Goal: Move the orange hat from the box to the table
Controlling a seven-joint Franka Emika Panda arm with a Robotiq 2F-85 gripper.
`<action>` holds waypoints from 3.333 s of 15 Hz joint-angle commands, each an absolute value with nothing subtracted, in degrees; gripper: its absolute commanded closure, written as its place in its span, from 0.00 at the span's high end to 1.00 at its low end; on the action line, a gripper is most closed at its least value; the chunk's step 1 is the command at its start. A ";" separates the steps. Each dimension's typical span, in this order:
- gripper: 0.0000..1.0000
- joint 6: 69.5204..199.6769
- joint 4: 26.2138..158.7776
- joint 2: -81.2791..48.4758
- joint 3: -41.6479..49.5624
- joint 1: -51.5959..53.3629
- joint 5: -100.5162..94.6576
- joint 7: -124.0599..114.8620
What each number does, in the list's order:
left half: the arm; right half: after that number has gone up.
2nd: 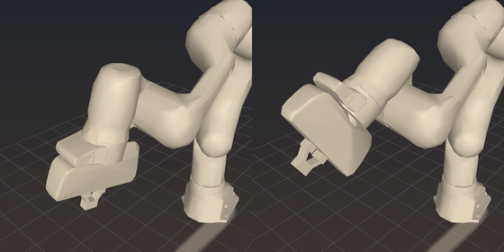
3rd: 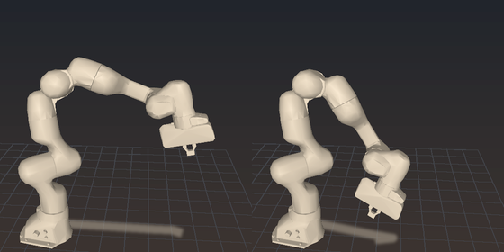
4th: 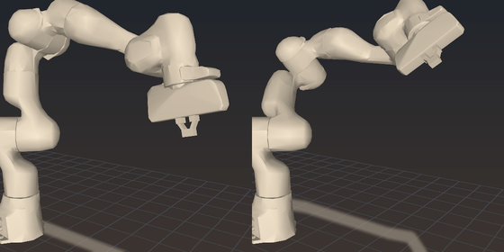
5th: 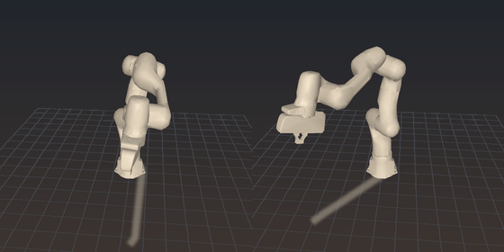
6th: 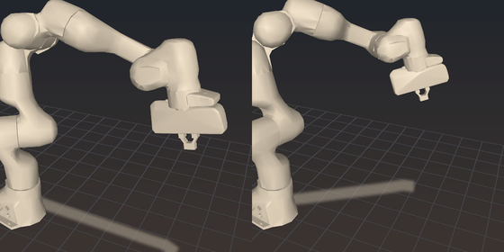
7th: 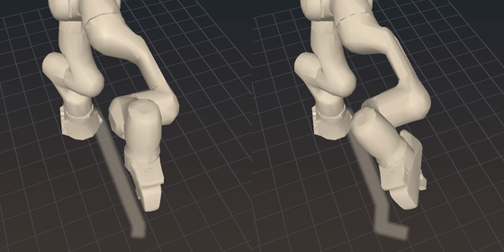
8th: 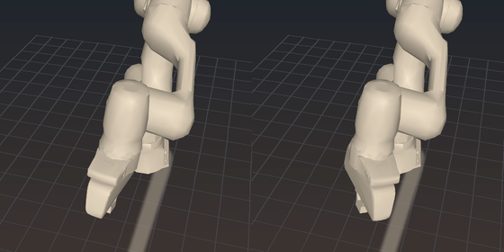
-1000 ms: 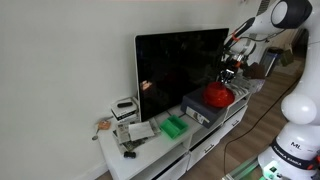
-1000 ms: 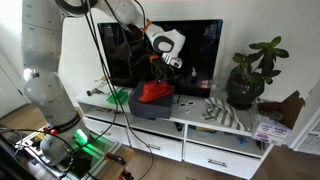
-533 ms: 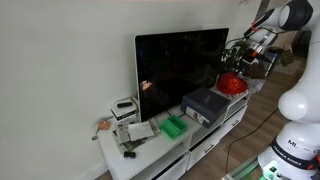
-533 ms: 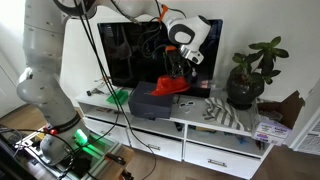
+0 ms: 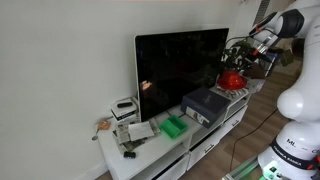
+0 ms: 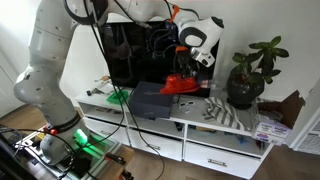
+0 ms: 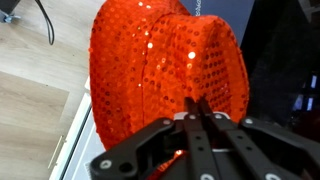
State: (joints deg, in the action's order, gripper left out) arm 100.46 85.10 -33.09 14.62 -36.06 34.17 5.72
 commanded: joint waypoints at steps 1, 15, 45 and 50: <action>0.05 100.39 84.67 -33.21 13.76 -36.71 33.79 5.38; 0.01 97.35 57.07 -57.31 9.66 -43.45 41.69 -12.78; 0.38 99.33 36.85 -77.49 1.92 -44.58 30.04 -24.58; 0.73 91.66 36.36 -72.60 3.67 -45.32 30.19 -20.73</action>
